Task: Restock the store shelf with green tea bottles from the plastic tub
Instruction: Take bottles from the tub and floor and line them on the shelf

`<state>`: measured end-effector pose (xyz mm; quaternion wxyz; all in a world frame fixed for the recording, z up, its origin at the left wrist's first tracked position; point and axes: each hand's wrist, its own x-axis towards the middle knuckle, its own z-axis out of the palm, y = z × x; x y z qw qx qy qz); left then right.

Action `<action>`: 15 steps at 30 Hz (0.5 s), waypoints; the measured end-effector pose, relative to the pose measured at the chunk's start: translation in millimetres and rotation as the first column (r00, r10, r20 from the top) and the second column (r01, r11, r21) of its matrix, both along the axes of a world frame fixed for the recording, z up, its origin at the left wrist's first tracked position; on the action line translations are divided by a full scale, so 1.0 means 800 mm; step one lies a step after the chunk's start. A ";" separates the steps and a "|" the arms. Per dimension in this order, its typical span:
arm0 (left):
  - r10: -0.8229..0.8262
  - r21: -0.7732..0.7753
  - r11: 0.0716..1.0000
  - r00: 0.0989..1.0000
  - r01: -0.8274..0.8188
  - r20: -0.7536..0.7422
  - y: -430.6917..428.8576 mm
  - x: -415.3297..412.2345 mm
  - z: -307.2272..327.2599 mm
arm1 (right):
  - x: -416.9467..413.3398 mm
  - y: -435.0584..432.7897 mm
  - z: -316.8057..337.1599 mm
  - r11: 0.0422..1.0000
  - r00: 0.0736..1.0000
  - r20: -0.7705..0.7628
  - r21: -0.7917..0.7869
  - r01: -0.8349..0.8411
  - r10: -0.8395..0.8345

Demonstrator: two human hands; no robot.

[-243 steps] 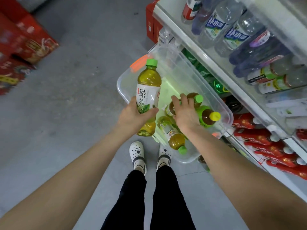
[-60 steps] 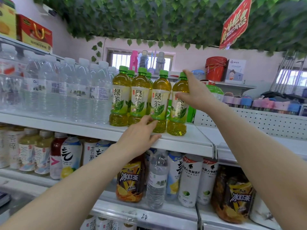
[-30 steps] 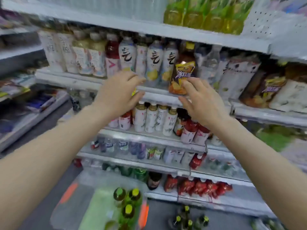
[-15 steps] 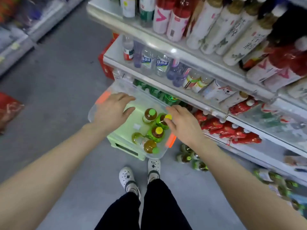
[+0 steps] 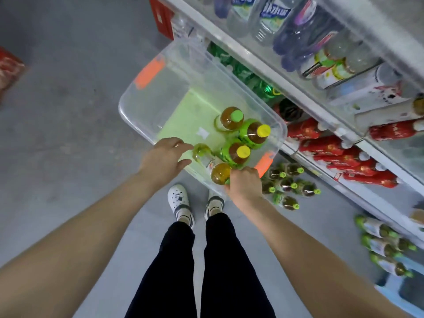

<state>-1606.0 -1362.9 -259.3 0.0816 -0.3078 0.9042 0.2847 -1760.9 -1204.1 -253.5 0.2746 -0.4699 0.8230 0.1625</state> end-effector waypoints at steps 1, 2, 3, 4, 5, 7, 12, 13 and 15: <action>-0.017 -0.015 1.000 1.000 0.017 -0.004 0.001 0.002 -0.005 | -0.001 -0.002 0.000 1.000 1.000 0.001 0.008 0.009 -0.009; -0.023 -0.030 0.999 1.000 0.022 -0.012 0.002 0.004 -0.008 | -0.001 -0.005 0.002 1.000 1.000 0.014 0.015 0.027 -0.027; -0.019 -0.038 0.999 1.000 0.018 -0.016 0.002 0.004 -0.008 | -0.001 -0.010 0.005 0.999 0.998 0.030 0.013 0.048 -0.049; -0.010 -0.039 0.999 1.000 0.009 -0.019 0.001 0.003 -0.005 | 0.000 -0.015 0.009 0.997 0.996 0.045 -0.008 0.072 -0.072; 0.001 -0.030 1.000 1.000 -0.001 -0.023 -0.001 0.002 -0.001 | 0.002 -0.022 0.014 0.996 0.995 0.059 -0.036 0.083 -0.081; 0.012 0.014 1.000 1.000 -0.011 -0.011 -0.005 0.001 0.004 | 0.008 -0.040 0.025 0.993 0.993 0.090 -0.085 0.086 -0.078; 0.020 0.207 0.978 0.998 -0.032 0.060 -0.014 -0.006 0.010 | 0.000 -0.095 0.070 0.944 0.979 0.181 -0.299 0.141 -0.089; 0.037 0.263 0.963 0.998 -0.051 0.057 -0.015 -0.009 0.012 | -0.006 -0.106 0.084 0.927 0.973 0.214 -0.343 0.153 -0.081; 0.116 0.384 0.917 0.993 -0.110 0.007 -0.016 -0.018 0.018 | -0.019 -0.127 0.113 0.891 0.941 0.325 -0.394 0.225 -0.094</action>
